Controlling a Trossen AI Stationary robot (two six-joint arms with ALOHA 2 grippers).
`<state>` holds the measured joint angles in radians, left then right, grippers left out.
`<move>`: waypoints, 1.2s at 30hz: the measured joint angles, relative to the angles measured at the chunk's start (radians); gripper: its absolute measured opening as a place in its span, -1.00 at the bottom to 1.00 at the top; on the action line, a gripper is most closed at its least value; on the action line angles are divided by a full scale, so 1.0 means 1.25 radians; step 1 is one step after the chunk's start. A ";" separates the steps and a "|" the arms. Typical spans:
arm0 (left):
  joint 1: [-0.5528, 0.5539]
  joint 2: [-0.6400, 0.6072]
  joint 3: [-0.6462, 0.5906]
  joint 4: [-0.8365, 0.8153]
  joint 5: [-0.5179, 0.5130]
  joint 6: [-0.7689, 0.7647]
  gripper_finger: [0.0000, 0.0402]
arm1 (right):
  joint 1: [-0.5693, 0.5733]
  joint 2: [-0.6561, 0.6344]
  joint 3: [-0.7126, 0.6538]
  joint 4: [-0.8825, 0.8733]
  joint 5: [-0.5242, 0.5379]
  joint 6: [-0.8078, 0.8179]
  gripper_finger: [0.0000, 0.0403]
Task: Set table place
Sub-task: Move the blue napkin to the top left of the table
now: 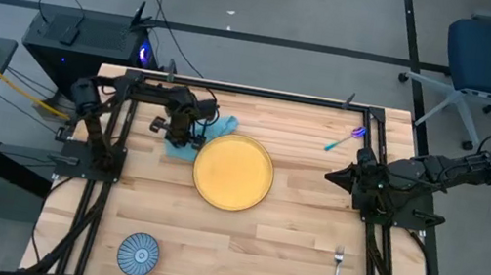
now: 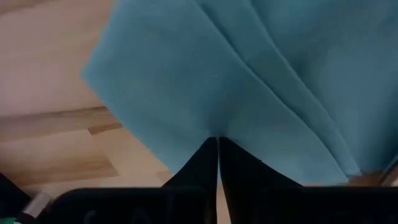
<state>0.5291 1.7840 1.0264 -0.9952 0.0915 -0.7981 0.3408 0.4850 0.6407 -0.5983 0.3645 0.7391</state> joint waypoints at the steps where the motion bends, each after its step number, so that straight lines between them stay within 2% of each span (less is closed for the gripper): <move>1: 0.012 0.000 0.000 -0.003 0.001 0.001 -0.90 | 0.000 0.000 0.000 0.000 0.000 0.000 -0.92; 7: 0.075 -0.019 0.000 -0.004 -0.002 0.026 -0.89 | 0.000 0.000 0.000 0.000 0.000 0.002 -0.92; 14: 0.095 -0.169 0.000 0.043 -0.009 -0.001 -0.82 | 0.000 0.000 0.000 0.000 0.000 -0.003 -0.92; 19: 0.074 -0.257 0.002 0.136 -0.010 -0.012 -0.79 | 0.000 0.000 0.000 0.000 0.000 -0.001 -0.92; 25: 0.049 -0.212 0.002 0.228 -0.004 -0.017 -0.78 | 0.000 0.000 0.000 0.000 0.000 -0.001 -0.92; 31: 0.045 -0.130 0.002 0.245 0.042 0.018 -0.76 | 0.000 0.000 0.000 0.000 0.000 0.020 -0.92; 36: 0.044 -0.080 0.002 0.260 0.045 0.020 -0.73 | 0.000 0.000 0.000 0.000 0.000 0.023 -0.92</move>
<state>0.5846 1.6836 1.0283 -0.6703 0.1482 -0.7734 0.3408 0.4847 0.6407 -0.5983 0.3649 0.7673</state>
